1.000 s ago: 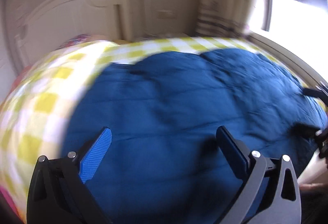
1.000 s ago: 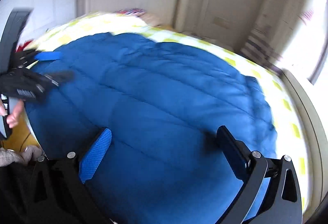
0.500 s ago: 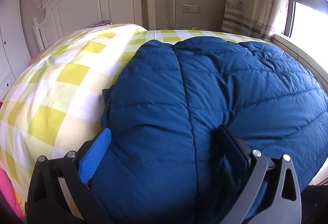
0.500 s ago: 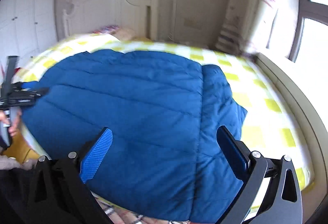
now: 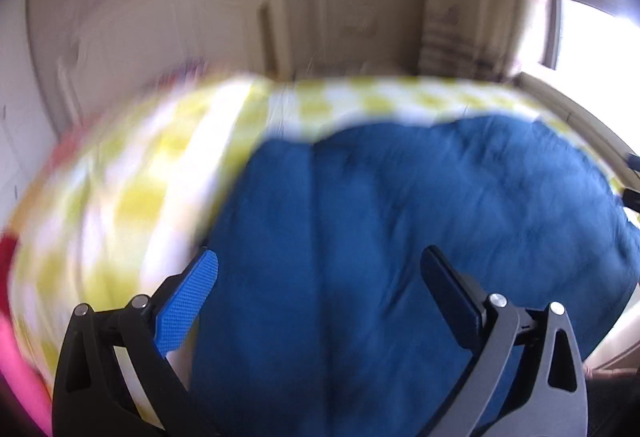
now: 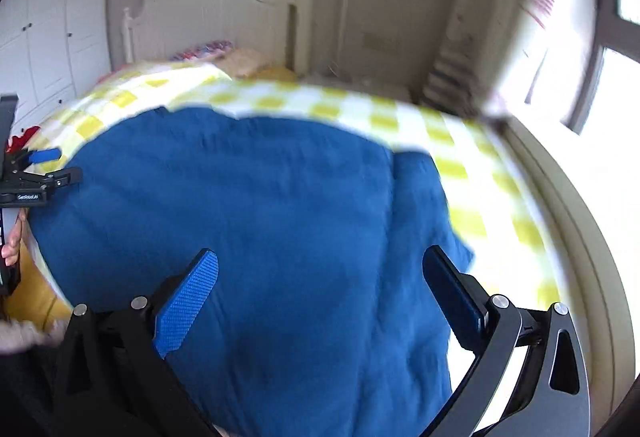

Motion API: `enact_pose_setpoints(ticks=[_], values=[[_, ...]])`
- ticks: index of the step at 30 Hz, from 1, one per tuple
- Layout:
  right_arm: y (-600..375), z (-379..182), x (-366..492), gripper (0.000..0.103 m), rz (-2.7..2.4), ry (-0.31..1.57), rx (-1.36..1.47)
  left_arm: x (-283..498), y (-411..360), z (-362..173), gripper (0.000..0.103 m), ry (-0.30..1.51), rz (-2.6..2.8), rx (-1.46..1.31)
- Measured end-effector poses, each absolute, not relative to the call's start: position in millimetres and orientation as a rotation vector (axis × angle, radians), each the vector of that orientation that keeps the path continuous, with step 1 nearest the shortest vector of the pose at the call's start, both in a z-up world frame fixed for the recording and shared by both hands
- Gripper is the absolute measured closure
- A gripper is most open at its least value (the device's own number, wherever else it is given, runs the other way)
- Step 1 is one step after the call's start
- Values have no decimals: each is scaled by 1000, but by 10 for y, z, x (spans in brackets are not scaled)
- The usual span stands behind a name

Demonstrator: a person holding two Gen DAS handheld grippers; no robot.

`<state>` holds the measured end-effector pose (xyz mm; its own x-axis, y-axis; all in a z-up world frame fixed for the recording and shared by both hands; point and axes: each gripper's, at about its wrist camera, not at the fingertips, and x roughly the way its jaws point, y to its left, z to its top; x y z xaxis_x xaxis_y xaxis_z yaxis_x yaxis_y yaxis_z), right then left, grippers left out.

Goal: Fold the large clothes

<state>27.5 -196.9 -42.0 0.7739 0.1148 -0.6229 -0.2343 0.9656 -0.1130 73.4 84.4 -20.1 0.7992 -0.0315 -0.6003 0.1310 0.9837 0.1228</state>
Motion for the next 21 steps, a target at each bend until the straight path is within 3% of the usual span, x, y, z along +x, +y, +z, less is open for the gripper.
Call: enact_pose_setpoints(ticks=[4,8,11,17,21], values=[[-1752,-405,1019,5,195,719,-144,1356,481,-18,2,626,-136,228],[-1634,-875,1594,5,142,929,-210,2145,363,-664,2,826,-85,317],[-1977,-866,1651,5,197,947,-18,2279,707,-712,2,906,-178,69],[-3075,-447,646,5,99,767,172,2225,851,-718,2,898,-175,8],[-3828,-638,-336,5,95,674,412,2232,841,-725,2,896,-171,17]])
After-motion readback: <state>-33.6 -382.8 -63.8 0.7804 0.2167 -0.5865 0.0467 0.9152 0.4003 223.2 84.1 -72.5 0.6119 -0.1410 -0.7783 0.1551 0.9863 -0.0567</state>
